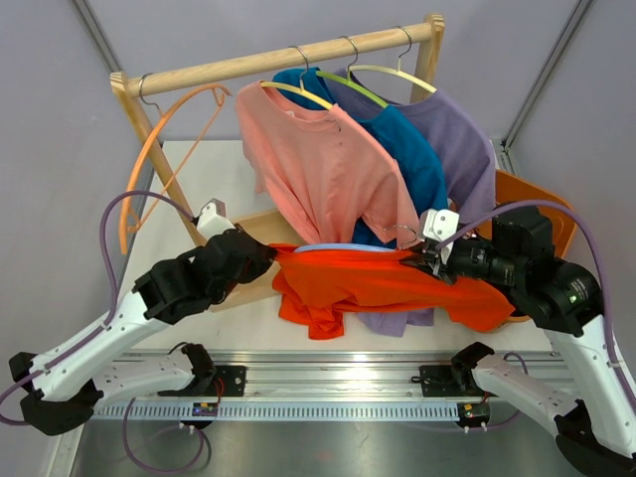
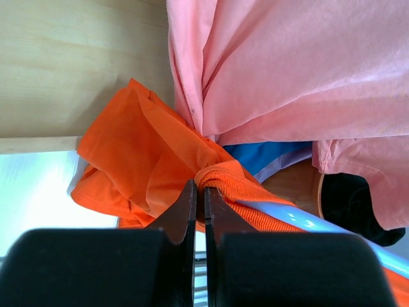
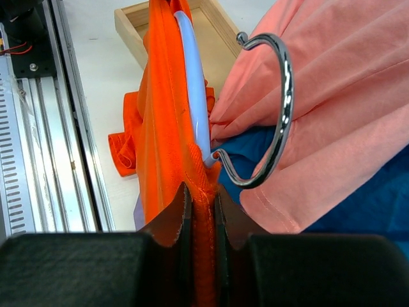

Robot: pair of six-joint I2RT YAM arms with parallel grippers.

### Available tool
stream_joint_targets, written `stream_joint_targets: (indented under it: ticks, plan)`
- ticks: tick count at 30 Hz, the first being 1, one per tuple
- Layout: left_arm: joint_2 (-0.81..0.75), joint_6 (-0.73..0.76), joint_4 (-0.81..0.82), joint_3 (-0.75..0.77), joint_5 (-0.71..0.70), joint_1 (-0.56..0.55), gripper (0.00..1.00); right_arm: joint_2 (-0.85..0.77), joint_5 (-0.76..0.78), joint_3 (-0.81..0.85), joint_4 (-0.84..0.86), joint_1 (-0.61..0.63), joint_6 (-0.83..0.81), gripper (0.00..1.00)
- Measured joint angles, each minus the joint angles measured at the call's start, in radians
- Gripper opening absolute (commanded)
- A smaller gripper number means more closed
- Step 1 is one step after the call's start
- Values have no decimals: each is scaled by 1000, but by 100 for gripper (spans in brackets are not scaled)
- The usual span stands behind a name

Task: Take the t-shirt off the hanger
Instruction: Remove the tshirt from the hanger

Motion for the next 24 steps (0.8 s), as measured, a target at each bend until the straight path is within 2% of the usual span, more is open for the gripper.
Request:
stream_joint_targets:
  ticks: [6, 19, 24]
  plan:
    - [-10, -14, -31, 2, 1, 0, 0, -3, -27, -7, 24, 1, 10, 0]
    - [-11, 6, 26, -62, 30, 22, 0, 56, -20, 37, 65, 1, 108, 0]
    - [-17, 16, 20, -59, 31, 26, 0, 65, -59, 53, 53, 1, 89, 0]
